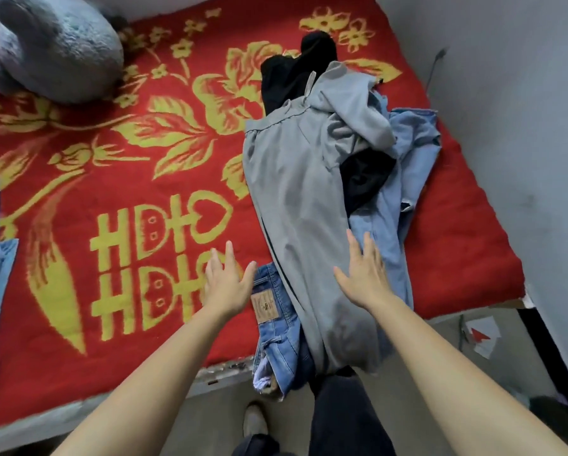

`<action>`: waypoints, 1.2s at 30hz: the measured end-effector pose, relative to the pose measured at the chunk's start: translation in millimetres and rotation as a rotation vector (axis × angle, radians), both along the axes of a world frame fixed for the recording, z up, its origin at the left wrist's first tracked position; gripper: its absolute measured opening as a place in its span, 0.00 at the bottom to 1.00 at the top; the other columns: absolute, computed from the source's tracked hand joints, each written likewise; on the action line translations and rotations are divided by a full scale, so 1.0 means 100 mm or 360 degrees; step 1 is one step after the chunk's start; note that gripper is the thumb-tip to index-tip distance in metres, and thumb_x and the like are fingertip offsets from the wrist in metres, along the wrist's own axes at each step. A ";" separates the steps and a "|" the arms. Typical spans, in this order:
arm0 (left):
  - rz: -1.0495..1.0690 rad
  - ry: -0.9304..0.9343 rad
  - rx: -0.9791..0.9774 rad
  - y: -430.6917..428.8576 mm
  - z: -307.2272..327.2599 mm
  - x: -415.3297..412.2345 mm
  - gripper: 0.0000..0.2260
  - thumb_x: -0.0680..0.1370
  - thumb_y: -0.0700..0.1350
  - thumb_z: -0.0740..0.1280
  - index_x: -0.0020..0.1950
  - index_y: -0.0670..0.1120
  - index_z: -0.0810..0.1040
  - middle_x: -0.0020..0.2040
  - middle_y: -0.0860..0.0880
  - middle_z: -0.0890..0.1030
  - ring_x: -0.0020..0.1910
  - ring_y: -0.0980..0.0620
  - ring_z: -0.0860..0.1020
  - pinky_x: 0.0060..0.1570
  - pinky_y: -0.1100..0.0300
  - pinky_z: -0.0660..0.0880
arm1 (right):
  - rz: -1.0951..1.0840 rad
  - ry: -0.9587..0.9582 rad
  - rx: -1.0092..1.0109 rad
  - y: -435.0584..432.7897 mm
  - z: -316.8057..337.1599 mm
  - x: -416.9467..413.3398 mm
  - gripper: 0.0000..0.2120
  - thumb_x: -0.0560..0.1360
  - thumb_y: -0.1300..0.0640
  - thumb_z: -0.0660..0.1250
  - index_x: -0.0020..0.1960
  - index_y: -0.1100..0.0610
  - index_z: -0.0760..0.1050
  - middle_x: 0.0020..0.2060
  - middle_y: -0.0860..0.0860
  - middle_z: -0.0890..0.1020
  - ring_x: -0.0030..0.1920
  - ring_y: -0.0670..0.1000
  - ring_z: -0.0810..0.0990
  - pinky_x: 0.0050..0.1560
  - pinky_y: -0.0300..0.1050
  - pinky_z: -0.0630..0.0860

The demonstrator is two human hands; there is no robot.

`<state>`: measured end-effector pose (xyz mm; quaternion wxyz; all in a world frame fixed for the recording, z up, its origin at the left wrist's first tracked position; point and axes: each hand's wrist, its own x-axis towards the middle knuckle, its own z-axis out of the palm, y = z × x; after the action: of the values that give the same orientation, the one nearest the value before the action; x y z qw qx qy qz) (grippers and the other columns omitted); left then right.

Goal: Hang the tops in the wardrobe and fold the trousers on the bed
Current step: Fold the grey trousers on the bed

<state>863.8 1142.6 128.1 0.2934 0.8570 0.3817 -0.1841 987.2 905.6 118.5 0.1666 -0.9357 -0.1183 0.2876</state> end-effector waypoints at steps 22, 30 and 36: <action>0.0022 -0.0137 -0.0168 0.28 -1.92 2.19 0.44 0.75 0.42 0.69 0.79 0.59 0.41 0.53 0.49 0.82 0.50 0.45 0.79 0.48 0.52 0.75 | 0.0041 -0.0196 0.0069 0.90 -1.51 2.12 0.30 0.76 0.65 0.57 0.76 0.49 0.66 0.63 0.60 0.79 0.61 0.63 0.76 0.59 0.51 0.71; -0.0446 0.0284 0.0049 0.56 -1.87 1.68 0.06 0.71 0.44 0.61 0.35 0.46 0.74 0.43 0.43 0.82 0.44 0.39 0.77 0.40 0.54 0.66 | 0.1093 0.0228 -0.0395 1.05 -1.19 1.70 0.13 0.65 0.52 0.55 0.38 0.56 0.75 0.50 0.60 0.83 0.53 0.63 0.80 0.40 0.47 0.66; -0.0216 0.0100 0.0427 0.80 -1.75 1.48 0.12 0.74 0.44 0.59 0.42 0.45 0.82 0.47 0.43 0.80 0.52 0.40 0.72 0.51 0.48 0.66 | 0.1342 0.1316 -0.0758 1.21 -1.39 0.98 0.15 0.72 0.60 0.61 0.53 0.61 0.82 0.50 0.59 0.84 0.52 0.58 0.82 0.49 0.46 0.79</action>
<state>1011.6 1222.7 -46.9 0.1509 0.9062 0.3530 -0.1775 1084.9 1026.4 -20.0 -0.1417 -0.6319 -0.3352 0.6843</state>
